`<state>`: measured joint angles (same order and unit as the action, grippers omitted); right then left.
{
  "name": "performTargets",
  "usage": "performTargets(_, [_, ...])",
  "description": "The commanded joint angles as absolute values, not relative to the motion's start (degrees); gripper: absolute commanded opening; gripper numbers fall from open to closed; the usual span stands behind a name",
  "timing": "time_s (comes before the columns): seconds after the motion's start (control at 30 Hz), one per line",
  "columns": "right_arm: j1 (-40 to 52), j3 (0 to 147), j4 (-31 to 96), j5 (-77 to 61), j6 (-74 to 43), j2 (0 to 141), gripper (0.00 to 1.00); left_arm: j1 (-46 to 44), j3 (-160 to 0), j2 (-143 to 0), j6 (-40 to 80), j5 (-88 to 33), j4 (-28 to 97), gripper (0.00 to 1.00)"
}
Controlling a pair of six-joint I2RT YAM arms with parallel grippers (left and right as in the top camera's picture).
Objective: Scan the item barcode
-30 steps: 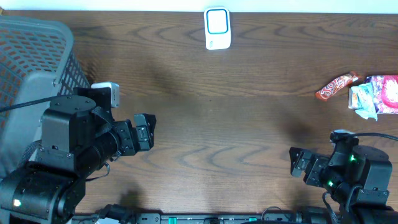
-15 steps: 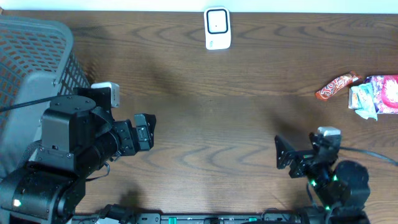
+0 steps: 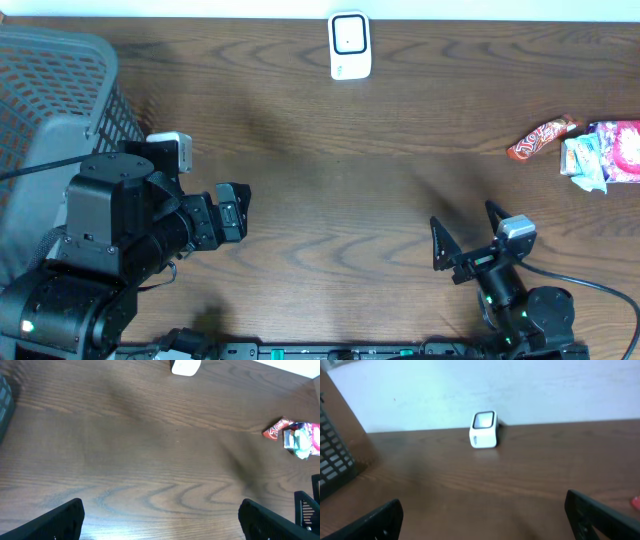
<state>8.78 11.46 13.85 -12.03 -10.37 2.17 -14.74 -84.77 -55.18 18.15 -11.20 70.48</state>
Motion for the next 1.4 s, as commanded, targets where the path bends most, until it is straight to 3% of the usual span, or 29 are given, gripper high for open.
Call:
performTargets(0.0, [10.33, 9.32, 11.94, -12.14, -7.46, 0.54, 0.99, -14.87, -85.01, -54.98, 18.02, -10.66, 70.50, 0.98])
performTargets(0.43, [11.18, 0.34, -1.23, -9.67, -7.18, 0.27, 0.99, -14.87, -85.01, -54.98, 18.02, -10.66, 70.50, 0.98])
performTargets(0.83, [11.40, 0.32, 4.29, -2.31, -6.76, 0.27, 0.99, -14.87, -85.01, -54.98, 18.02, -10.66, 70.50, 0.98])
performTargets(1.17, [11.35, 0.32, 4.49, -1.45, 3.64, 0.27, 0.99, -14.87, -85.01, -54.98, 18.02, -10.66, 70.50, 0.98])
performTargets(1.37, [9.34, 0.32, 4.54, -0.97, 4.12, 0.27, 0.99, -14.87, -85.01, -54.98, 18.02, -10.66, 70.52, 0.98])
